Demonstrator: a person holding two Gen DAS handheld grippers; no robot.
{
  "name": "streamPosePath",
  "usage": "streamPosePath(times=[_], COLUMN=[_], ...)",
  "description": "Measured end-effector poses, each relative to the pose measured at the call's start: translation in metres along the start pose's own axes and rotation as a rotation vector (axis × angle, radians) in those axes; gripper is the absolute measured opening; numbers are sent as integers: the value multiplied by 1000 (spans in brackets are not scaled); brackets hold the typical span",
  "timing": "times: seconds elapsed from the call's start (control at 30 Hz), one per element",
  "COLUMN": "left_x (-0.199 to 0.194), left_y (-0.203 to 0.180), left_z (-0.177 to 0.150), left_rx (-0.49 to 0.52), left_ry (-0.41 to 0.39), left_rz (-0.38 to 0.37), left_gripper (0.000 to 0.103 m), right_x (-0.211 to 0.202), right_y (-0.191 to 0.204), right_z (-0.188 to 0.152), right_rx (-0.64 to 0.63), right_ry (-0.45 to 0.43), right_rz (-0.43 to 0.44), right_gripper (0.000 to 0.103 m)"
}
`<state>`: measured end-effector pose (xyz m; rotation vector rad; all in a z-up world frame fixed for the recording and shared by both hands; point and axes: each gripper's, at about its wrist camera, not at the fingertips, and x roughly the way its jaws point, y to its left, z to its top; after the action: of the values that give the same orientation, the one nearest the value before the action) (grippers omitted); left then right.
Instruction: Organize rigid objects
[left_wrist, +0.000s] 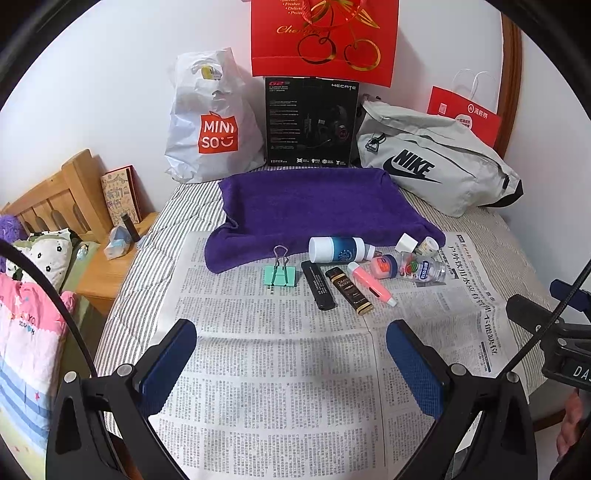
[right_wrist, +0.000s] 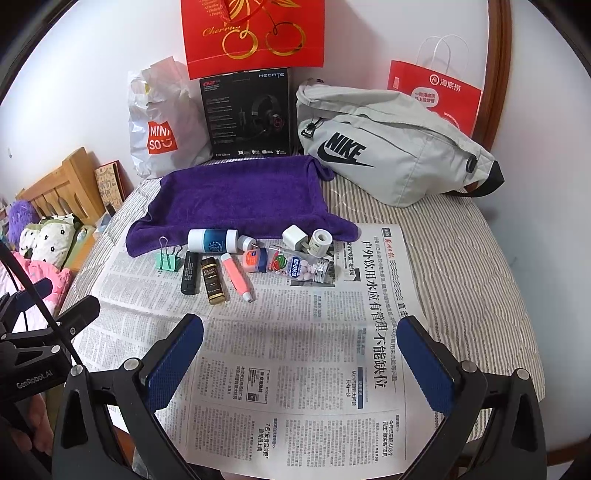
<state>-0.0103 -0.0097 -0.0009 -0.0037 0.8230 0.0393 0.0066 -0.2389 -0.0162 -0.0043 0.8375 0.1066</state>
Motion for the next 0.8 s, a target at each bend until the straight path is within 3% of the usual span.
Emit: streamPosePath(times=[0.8], left_x=[1], left_y=[2], left_z=[-3], left_rx=[1], left_ry=[2], left_rz=[8], left_gripper=[103], right_x=[0], right_y=[-1], right_z=[0], right_rx=[0], right_ry=[5], right_rz=[-8], right_gripper=[103])
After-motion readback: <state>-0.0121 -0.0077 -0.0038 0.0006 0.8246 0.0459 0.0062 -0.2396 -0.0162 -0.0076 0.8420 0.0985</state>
